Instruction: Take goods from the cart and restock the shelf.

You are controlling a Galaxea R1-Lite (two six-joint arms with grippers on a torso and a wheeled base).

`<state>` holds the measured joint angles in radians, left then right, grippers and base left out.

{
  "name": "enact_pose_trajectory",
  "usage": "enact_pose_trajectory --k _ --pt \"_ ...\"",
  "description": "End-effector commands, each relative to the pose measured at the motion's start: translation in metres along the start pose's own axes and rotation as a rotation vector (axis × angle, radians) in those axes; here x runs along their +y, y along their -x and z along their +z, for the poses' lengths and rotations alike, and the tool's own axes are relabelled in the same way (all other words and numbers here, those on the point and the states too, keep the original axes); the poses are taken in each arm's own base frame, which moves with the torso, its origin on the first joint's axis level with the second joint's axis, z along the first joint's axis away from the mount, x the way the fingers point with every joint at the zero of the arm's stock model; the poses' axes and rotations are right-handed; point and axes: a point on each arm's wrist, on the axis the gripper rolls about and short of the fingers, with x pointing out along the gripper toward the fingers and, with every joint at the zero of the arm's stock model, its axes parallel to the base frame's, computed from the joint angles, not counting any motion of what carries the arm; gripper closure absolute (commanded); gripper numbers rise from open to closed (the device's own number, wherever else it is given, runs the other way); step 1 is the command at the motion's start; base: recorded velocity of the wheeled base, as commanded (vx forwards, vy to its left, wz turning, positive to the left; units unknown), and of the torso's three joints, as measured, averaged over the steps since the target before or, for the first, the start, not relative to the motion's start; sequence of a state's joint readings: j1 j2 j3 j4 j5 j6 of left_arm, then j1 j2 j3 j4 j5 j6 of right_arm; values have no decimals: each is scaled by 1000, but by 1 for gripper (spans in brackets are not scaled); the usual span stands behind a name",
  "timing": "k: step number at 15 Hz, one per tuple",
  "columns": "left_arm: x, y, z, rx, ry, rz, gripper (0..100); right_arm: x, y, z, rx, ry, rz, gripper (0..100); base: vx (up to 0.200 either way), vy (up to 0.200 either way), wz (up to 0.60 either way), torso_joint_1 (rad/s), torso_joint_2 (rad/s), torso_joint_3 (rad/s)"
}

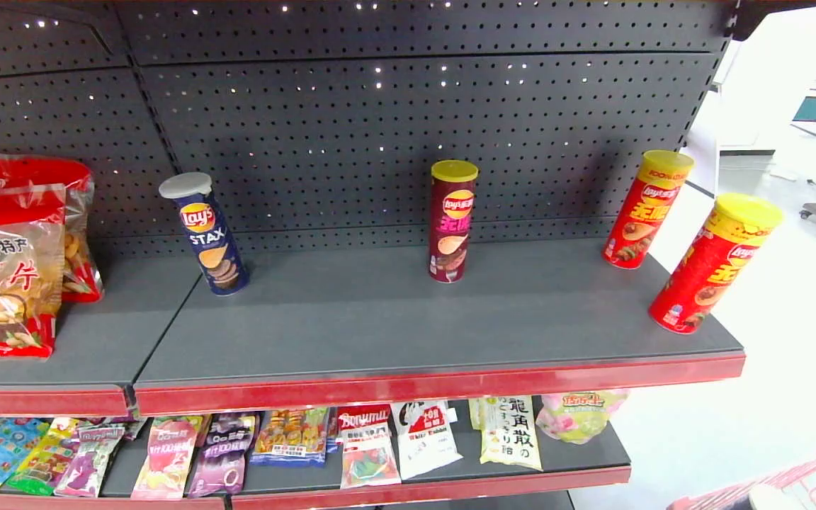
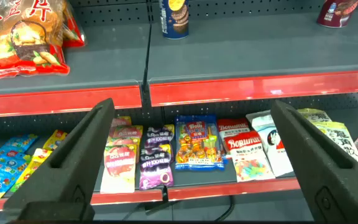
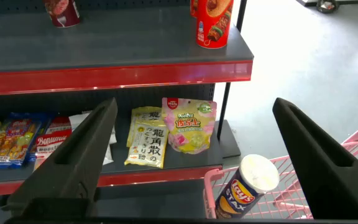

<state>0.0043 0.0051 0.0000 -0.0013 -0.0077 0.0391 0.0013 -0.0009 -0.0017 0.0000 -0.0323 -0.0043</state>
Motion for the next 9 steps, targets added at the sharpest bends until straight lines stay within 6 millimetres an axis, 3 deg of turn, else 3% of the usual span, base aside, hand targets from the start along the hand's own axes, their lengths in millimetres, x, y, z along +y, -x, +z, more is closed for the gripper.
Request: enact_pose_trajectory --k 1,5,9 --pt "0 0 0 -1 1 0 0 0 0 0 1 0 0 0 0 0 0 0 0 0" --pt "0 0 0 -1 1 0 0 0 0 0 1 0 0 0 0 0 0 0 0 0" --pt "0 0 0 -1 1 2 0 0 0 0 1 2 0 0 -200 0 0 8 4 0"
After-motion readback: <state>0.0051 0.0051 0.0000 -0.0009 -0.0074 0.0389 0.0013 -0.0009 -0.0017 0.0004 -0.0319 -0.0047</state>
